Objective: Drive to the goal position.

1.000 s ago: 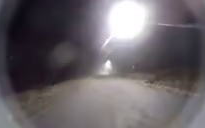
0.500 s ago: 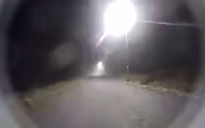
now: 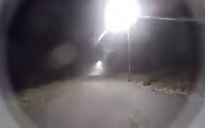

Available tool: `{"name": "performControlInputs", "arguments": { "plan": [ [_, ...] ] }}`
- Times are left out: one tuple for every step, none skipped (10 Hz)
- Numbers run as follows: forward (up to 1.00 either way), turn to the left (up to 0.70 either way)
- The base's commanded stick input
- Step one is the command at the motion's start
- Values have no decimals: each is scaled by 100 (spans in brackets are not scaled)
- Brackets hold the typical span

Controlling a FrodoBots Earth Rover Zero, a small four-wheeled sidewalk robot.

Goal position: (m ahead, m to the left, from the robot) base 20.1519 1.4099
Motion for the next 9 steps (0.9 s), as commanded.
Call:
{"name": "performControlInputs", "arguments": {
  "plan": [
    [95,5],
    [95,4],
    [95,4],
    [95,3],
    [95,3],
    [95,3],
    [94,3],
    [95,3],
    [95,3]
  ]
}}
